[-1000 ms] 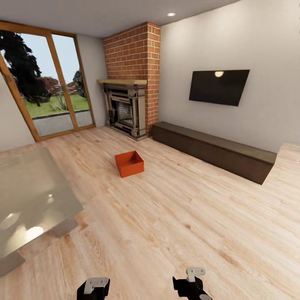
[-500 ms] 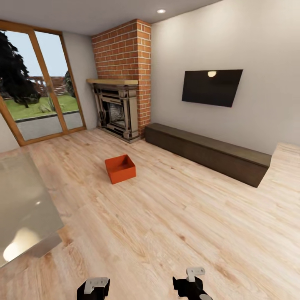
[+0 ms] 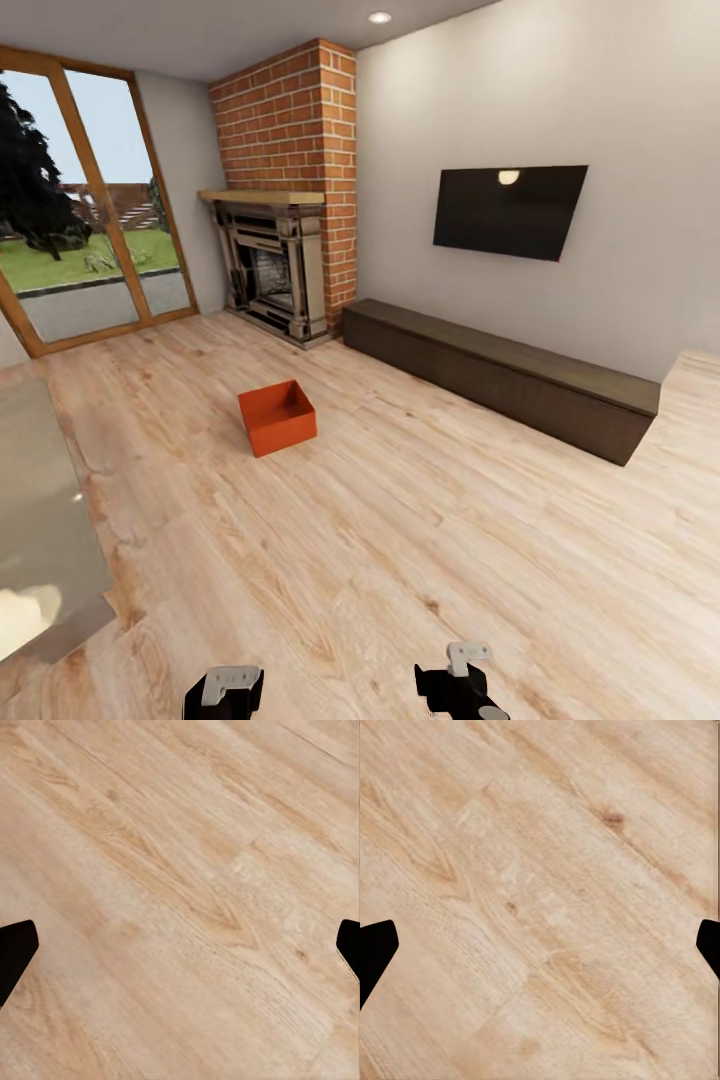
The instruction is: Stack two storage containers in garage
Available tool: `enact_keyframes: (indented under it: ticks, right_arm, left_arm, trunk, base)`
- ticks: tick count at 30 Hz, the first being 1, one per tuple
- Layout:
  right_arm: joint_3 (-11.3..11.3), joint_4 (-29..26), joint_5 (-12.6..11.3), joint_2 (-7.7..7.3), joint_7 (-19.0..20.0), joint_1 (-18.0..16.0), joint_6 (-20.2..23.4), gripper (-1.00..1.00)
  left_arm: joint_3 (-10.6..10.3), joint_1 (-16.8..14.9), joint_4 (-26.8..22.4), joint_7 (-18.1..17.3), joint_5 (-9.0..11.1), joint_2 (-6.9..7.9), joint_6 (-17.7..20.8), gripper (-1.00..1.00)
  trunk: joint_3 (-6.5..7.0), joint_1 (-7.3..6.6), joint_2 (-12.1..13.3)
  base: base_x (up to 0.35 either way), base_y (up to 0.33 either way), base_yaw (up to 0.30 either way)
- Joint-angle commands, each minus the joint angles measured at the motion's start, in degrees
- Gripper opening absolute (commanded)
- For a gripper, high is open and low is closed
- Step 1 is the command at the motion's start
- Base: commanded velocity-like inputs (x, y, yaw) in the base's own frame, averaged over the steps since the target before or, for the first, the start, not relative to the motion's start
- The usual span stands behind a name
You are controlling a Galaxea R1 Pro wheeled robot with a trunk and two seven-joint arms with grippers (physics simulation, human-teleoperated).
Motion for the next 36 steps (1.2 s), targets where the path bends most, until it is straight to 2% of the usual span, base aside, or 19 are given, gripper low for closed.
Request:
enact_keyframes:
  ticks: [1,8,22,29,36]
  right_arm:
    - [0.09,0.03,0.03,0.0,-0.11,-0.03,-0.18,1.0]
    - [0.09,0.06,0.04,0.0,-0.11,-0.02,-0.18,1.0]
    - [0.09,0.06,0.05,0.0,-0.12,-0.03,-0.18,1.0]
    - [0.09,0.07,0.05,0.0,-0.09,-0.04,-0.18,1.0]
    - [0.09,0.06,0.05,0.0,-0.1,-0.04,-0.18,1.0]
  left_arm:
    - [0.15,-0.04,0.04,-0.11,0.03,-0.02,-0.18,1.0]
    - [0.17,-0.04,0.09,-0.11,0.0,-0.02,-0.18,1.0]
    - [0.19,-0.04,0.06,-0.1,0.02,-0.02,-0.18,1.0]
    - [0.19,-0.04,0.08,-0.11,0.03,-0.02,-0.18,1.0]
    - [0.2,-0.04,0.06,-0.11,0.0,-0.02,-0.18,1.0]
  trunk:
    - [-0.05,0.04,-0.03]
    - [-0.13,0.04,-0.03]
    - [-0.53,0.04,-0.03]
    - [-0.58,0.04,-0.03]
    - [-0.63,0.04,-0.03]
  base:
    - [0.346,-0.13,0.0]
    - [0.346,-0.13,0.059]
    - [0.346,-0.13,0.245]
    - [0.346,-0.13,0.082]
    - [0.346,-0.13,0.224]
